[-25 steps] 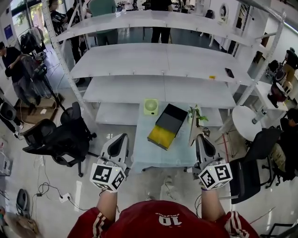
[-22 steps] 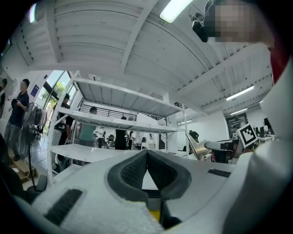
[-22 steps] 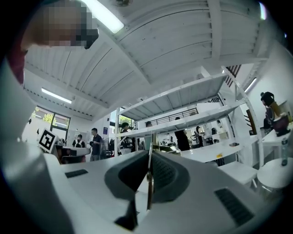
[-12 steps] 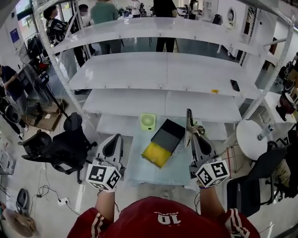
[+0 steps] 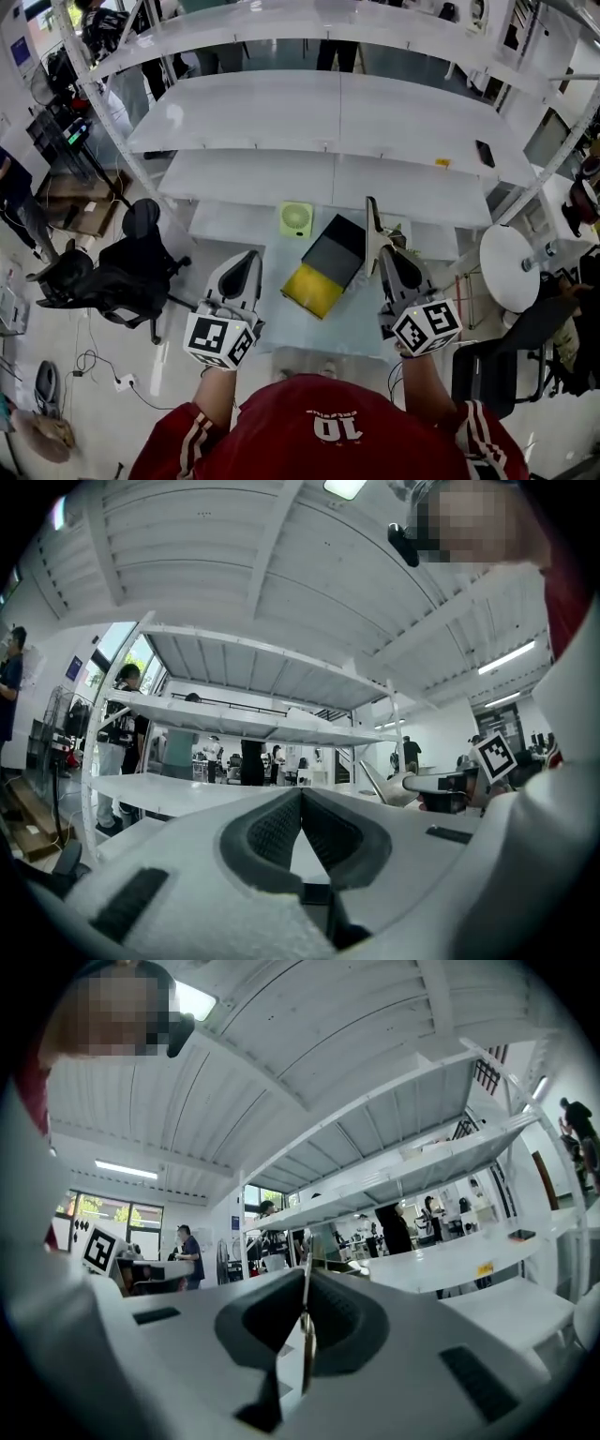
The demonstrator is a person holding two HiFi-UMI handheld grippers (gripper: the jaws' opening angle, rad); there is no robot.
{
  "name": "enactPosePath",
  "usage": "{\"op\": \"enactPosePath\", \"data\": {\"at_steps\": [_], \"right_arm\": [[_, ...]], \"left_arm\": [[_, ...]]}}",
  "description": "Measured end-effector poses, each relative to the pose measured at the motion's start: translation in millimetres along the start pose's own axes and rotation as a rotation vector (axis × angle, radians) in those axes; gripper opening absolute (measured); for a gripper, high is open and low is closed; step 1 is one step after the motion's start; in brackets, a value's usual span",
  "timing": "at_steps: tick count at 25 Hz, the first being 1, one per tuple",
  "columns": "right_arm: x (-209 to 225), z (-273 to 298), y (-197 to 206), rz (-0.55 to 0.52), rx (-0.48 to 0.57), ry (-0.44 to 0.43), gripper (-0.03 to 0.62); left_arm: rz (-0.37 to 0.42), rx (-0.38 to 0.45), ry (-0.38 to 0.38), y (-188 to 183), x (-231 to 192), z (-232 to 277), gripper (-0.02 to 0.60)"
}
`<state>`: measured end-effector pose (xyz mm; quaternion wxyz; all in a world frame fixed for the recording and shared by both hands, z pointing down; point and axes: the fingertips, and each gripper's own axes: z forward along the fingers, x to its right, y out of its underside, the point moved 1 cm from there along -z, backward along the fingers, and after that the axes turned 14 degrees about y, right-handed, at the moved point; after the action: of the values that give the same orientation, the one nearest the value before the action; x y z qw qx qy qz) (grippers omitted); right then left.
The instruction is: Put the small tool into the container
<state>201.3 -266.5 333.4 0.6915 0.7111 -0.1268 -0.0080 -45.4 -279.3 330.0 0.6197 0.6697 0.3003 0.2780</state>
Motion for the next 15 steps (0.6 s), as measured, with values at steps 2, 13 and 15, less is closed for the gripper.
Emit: {"op": "enactPosePath", "data": {"at_steps": [2, 13, 15], "right_arm": [[-6.4, 7.5, 10.2, -0.008, -0.029, -0.014, 0.014], [-24.5, 34.5, 96.8, 0.032, -0.209, -0.062, 0.014], [-25.8, 37.7, 113.9, 0.048, -0.244, -0.065, 0.014]], "left_arm": [[0.005, -0.019, 0.001, 6.9, -4.4, 1.1, 0.002], [-0.053, -0.062, -0.013, 44.5, -19.4, -10.4, 0.002], [-0.063, -0.063, -0.012, 49.4, -21.2, -12.2, 0.002]]}}
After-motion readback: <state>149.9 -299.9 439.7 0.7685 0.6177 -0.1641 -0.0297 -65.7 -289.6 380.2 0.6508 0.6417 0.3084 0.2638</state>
